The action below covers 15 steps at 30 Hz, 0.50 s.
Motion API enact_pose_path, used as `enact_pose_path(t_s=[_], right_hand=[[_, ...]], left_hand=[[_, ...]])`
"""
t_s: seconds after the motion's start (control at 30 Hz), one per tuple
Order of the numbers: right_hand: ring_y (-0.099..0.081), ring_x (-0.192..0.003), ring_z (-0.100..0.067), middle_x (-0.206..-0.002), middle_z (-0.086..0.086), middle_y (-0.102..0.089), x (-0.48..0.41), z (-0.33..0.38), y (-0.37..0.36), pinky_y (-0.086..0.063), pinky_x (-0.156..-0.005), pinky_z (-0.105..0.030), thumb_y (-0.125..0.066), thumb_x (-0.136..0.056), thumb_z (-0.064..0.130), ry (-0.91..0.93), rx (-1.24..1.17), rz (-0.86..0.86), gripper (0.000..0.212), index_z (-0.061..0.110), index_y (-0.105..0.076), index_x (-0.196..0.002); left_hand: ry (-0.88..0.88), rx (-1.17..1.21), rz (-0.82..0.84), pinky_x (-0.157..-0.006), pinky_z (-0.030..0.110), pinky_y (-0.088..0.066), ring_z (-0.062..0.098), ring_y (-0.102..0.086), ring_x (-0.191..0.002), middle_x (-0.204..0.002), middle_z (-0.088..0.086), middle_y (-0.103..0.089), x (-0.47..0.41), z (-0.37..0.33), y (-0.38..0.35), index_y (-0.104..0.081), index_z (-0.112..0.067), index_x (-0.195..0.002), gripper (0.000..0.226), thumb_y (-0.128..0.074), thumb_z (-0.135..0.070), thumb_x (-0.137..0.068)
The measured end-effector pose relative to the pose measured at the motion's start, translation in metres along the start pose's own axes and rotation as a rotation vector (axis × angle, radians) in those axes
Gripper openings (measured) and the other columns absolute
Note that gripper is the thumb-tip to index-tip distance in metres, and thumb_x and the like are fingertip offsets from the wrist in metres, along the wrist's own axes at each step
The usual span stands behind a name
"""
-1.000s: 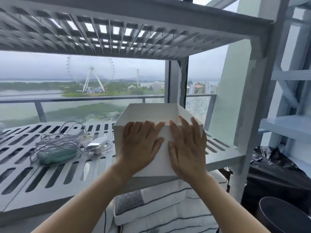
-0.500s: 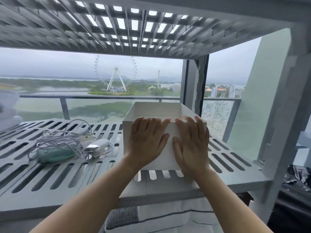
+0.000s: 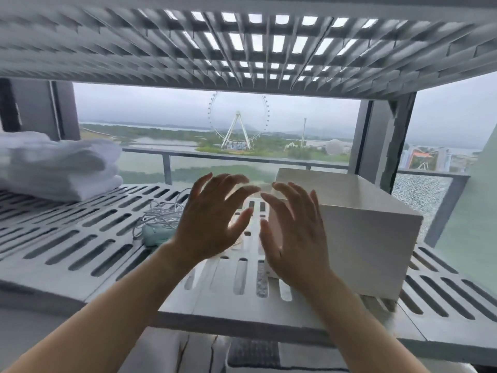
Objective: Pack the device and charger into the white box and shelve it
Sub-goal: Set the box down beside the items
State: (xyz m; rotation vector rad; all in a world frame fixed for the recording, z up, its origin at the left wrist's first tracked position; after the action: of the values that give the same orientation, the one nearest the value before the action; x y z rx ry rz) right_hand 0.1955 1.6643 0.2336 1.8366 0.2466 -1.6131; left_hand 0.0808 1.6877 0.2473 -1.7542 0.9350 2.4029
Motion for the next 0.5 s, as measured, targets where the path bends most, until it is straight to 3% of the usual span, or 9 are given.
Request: enact_pose_path(t_s=[0.1,0.2,0.37,0.5], right_hand=[[-0.045,-0.125,-0.023,-0.127,-0.008,-0.056,-0.01,0.03,-0.028,-0.029,-0.111,-0.045,-0.052,-0.085,0.03,0.059,-0.049,0.028,0.033,0.015,-0.057,-0.115],[-0.051,-0.117,-0.022,-0.121,-0.007,-0.059,-0.022,0.059,-0.065,-0.043,-0.099,-0.035,-0.055,-0.084,0.03,0.082,-0.106,0.118,0.033,0.016,-0.057,-0.114],[-0.046,-0.12,-0.025,-0.127,-0.008,-0.053,-0.035,0.083,-0.137,-0.04,-0.1,-0.041,-0.058,-0.084,0.028,0.062,-0.099,0.361,0.041,0.017,-0.05,-0.123],[-0.04,-0.124,-0.024,-0.131,-0.009,-0.047,-0.042,0.075,-0.171,-0.039,-0.102,-0.042,-0.055,-0.085,0.029,0.025,-0.031,0.446,0.04,0.015,-0.05,-0.123]], left_hand=[[0.039,-0.018,0.103,-0.1,0.042,-0.037,0.022,-0.058,-0.106,-0.113,0.003,-0.064,0.016,0.04,0.01,-0.06,-0.02,-0.108,0.031,-0.045,-0.038,-0.087],[0.065,-0.019,0.222,-0.096,0.045,-0.041,0.022,-0.06,-0.104,-0.112,0.002,-0.064,0.031,0.082,0.011,-0.062,-0.021,-0.106,0.032,-0.044,-0.04,-0.087],[0.075,-0.003,0.401,-0.096,0.044,-0.039,0.018,-0.055,-0.109,-0.117,-0.002,-0.06,0.044,0.141,-0.008,-0.059,-0.027,-0.111,0.027,-0.051,-0.038,-0.088],[0.094,0.07,0.567,-0.095,0.043,-0.042,0.016,-0.053,-0.111,-0.124,-0.005,-0.057,0.053,0.174,-0.033,-0.054,-0.033,-0.115,0.03,-0.049,-0.044,-0.088]])
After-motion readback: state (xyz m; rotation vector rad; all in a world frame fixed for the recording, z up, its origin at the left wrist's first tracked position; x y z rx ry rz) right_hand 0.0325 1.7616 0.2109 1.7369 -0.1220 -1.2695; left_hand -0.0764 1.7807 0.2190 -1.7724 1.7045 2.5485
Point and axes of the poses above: each hand's wrist, its own x-axis away from the middle knuckle, its own y-axis out of the back of the hand, z = x × y, the point moved 9 cm from there along -x, towards the middle knuckle
